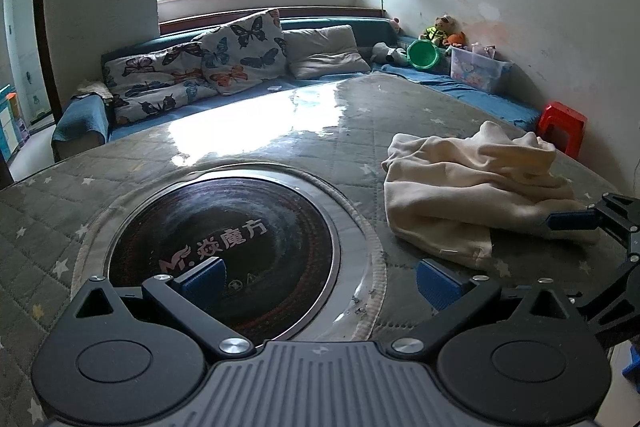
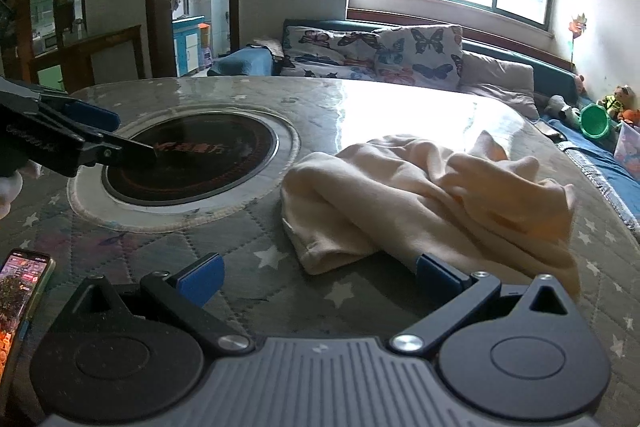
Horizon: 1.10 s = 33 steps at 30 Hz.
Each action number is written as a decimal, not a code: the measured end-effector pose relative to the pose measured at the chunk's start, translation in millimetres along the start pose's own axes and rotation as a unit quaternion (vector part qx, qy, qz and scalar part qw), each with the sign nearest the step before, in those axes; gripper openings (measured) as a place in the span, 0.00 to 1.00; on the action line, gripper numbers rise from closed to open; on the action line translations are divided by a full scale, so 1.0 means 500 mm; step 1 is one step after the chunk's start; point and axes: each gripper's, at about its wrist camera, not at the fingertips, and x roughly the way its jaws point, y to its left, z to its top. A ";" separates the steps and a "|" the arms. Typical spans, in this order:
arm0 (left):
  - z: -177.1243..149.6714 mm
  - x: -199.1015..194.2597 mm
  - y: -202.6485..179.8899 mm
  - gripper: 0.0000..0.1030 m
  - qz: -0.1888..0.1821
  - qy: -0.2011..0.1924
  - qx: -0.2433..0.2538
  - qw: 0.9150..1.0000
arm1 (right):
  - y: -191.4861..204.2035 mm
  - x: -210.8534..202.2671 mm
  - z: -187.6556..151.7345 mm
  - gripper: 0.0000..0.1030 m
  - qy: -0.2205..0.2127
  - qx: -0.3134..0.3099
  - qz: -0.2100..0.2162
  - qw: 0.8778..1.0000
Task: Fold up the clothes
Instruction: 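Approach the cream shirt with both tools, open grippers near its edge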
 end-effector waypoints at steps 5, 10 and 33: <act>0.010 0.006 -0.003 1.00 0.002 -0.001 0.005 1.000 | -0.013 -0.003 -0.003 1.00 0.000 0.004 -0.009 1.000; 0.020 0.012 -0.008 1.00 0.001 -0.001 0.010 1.000 | -0.025 -0.008 -0.004 1.00 -0.003 0.008 -0.018 1.000; 0.027 0.033 -0.021 1.00 -0.011 0.010 0.015 1.000 | -0.073 -0.020 -0.015 0.99 -0.006 0.033 -0.044 0.998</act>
